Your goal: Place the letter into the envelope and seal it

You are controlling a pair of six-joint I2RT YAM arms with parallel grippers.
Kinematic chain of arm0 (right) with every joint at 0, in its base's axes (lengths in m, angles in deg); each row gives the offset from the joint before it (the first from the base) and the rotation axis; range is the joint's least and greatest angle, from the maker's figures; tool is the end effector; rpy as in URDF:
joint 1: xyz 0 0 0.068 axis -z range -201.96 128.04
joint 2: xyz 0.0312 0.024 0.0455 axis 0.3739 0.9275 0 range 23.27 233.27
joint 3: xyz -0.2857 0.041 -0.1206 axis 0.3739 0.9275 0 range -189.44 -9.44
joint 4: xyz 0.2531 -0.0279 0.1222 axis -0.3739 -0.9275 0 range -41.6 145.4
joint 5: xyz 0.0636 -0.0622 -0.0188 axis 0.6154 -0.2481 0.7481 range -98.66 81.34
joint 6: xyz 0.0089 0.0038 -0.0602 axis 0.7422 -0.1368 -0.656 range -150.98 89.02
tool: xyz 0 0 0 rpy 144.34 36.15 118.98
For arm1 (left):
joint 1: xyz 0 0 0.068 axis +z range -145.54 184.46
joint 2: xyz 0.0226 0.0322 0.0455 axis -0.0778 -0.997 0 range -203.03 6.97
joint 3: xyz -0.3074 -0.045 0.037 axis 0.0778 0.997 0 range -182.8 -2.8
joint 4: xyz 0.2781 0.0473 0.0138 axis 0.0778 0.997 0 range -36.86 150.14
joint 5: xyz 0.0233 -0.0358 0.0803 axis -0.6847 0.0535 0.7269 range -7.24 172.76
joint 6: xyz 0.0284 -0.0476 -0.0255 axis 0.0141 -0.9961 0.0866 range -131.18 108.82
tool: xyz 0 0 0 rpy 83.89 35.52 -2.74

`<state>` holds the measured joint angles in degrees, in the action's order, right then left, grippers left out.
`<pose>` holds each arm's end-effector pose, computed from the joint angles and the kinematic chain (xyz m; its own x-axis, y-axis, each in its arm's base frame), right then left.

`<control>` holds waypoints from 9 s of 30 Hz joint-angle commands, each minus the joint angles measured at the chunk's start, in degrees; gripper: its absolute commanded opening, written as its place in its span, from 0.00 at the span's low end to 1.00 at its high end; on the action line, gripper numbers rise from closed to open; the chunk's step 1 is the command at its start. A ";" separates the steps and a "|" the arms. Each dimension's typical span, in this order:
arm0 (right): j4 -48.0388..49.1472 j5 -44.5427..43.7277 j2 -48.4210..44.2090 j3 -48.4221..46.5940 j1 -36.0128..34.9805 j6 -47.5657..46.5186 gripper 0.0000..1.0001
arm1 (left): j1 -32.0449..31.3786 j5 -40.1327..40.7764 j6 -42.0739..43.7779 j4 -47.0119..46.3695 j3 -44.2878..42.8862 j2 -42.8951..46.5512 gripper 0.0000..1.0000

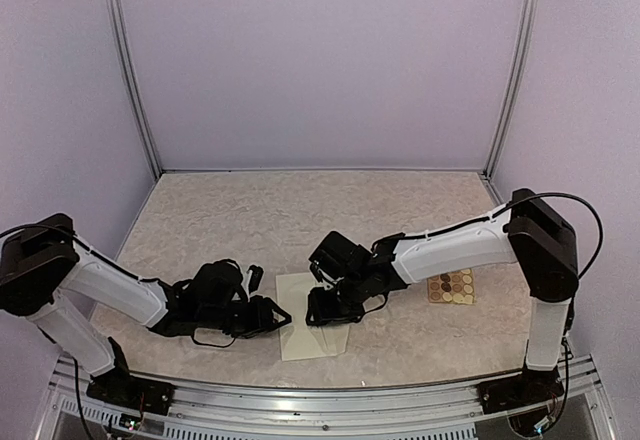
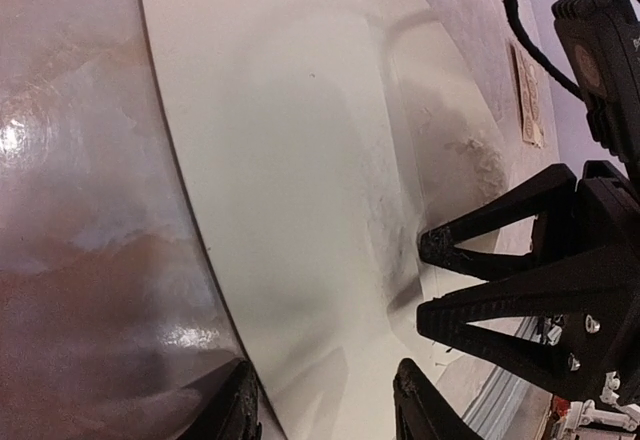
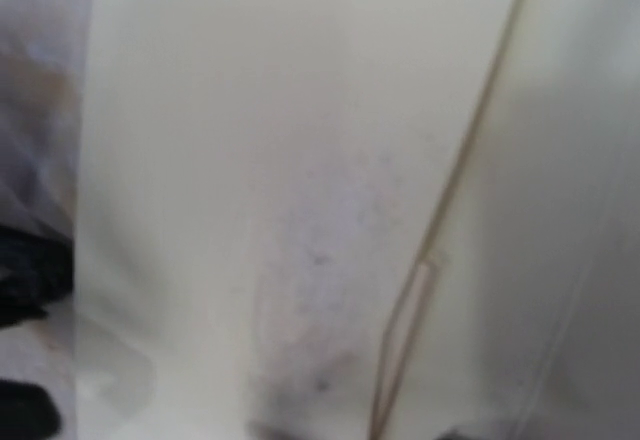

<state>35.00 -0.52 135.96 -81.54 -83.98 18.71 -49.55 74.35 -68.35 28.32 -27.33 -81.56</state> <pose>0.1995 0.3893 0.1626 -0.9566 -0.1918 -0.2192 -0.2736 0.8502 0.4499 0.1566 -0.2270 0.1294 -0.9299 -0.1342 -0.3426 0.1581 0.6950 -0.7015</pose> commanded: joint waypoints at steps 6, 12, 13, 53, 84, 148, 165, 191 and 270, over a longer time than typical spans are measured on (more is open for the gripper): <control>4.43 3.31 1.83 -1.01 0.32 -1.26 0.44 | 0.07 -3.02 -0.88 -2.76 -0.16 -3.90 0.43; 1.61 -2.20 -2.83 -0.22 0.42 -1.93 0.46 | 0.06 1.14 0.64 3.20 -0.97 -1.61 0.43; 0.84 -3.54 -4.28 0.27 0.62 -2.21 0.46 | 0.01 2.66 1.56 5.14 -1.63 -0.84 0.43; 11.56 4.87 -9.80 10.28 6.06 -4.75 0.54 | -2.54 1.38 3.79 4.07 -8.25 -7.88 0.34; 16.01 8.46 0.50 9.56 3.10 0.74 0.46 | -2.93 1.94 3.17 4.49 -7.90 -7.21 0.34; 15.93 2.89 -20.63 28.42 10.32 -3.13 0.85 | -1.09 13.13 4.80 15.35 -9.69 17.50 0.61; 12.71 6.84 -40.67 40.55 25.03 -4.87 0.82 | -7.91 7.97 6.24 8.73 -26.90 -4.06 0.58; 25.36 16.10 -32.59 45.56 29.85 -2.82 0.70 | -9.94 0.57 7.47 11.36 -42.79 -31.53 0.53; 22.50 45.67 -39.50 16.59 10.87 -20.51 0.00 | -8.72 -14.82 34.84 25.68 -26.05 22.87 0.51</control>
<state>57.30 45.49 96.66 -64.14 -72.74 -1.57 -57.49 60.67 -33.77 56.50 -53.91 -57.60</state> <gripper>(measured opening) 0.002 0.565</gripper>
